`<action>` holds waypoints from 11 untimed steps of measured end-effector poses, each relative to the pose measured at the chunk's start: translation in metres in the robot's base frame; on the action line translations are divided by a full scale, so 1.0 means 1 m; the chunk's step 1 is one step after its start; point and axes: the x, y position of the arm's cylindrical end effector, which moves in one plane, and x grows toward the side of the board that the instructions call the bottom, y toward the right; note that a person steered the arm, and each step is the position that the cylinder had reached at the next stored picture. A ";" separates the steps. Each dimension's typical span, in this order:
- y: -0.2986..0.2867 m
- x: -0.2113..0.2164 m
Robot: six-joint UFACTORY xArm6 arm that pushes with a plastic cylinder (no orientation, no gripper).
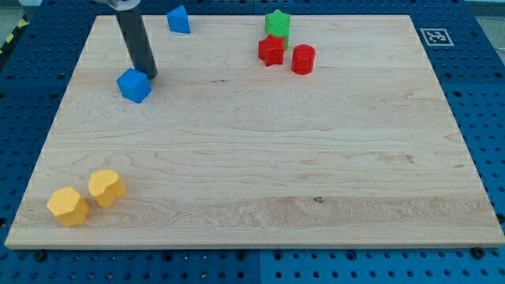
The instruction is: Move blue cube closer to the yellow heart
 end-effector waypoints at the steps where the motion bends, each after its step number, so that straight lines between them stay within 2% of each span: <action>1: 0.000 0.000; 6: -0.014 0.007; 11: -0.024 0.097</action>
